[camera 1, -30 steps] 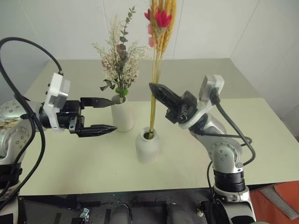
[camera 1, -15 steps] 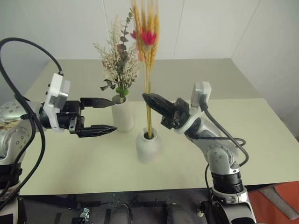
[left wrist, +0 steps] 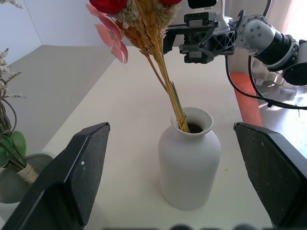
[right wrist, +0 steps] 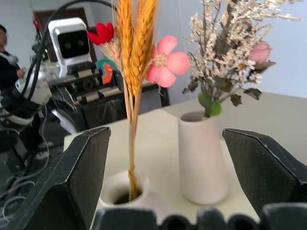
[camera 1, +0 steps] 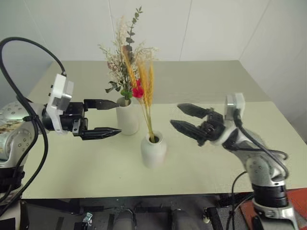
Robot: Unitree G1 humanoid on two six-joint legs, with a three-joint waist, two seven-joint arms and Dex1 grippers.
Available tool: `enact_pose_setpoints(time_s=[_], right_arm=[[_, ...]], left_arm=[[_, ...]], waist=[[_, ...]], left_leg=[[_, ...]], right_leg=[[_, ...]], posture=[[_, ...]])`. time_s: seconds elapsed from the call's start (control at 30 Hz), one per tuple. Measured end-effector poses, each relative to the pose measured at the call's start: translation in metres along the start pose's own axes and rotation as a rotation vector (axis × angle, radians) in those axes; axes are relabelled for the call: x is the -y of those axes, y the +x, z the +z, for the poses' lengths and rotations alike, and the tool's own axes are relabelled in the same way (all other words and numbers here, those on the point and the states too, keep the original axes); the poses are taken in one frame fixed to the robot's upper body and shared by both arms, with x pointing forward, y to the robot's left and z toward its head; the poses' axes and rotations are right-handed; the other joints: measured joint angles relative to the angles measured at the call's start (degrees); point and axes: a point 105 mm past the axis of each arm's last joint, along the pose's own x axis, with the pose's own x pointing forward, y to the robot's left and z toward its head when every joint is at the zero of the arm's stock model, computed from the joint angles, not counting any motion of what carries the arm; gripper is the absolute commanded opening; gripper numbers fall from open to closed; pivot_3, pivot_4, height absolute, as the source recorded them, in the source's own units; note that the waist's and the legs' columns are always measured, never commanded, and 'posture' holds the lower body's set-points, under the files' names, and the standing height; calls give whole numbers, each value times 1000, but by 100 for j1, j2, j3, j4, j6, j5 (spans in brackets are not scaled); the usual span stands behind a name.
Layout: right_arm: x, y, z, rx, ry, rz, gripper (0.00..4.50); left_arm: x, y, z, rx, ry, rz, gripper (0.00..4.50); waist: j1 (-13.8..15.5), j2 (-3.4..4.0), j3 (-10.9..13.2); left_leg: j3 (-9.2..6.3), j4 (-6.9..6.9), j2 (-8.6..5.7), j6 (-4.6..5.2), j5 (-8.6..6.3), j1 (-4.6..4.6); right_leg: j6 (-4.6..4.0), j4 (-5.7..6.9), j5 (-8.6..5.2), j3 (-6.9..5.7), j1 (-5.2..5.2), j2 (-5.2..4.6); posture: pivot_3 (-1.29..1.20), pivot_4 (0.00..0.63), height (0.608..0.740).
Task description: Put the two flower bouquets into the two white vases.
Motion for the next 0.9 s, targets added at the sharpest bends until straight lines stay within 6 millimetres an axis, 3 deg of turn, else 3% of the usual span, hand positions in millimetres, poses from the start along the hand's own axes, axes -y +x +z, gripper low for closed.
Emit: enact_pose_setpoints(time_s=[0.43,0.73,0.9], right_arm=[[43,-80,25,-297,-128,-144,4494],[53,-101,25,-371,-139,-201,4494],[55,-101,24,-371,-145,-215,4494]], left_arm=[[0,-18,-13,-23,-47,85,4500],[-1,-31,-16,-45,-51,148,4500],[3,-30,-19,-55,-51,154,4500]], waist=[[52,0,0],[73,0,0],[71,0,0]], left_leg=[[5,3,0,0,0,1],[7,4,0,0,0,1],[8,5,0,0,0,1]], right_leg=[[0,-2,0,5,0,-1],[0,-2,0,5,1,-2],[0,-2,0,6,0,-1]], posture=[[0,150,740],[0,150,740],[0,150,740]])
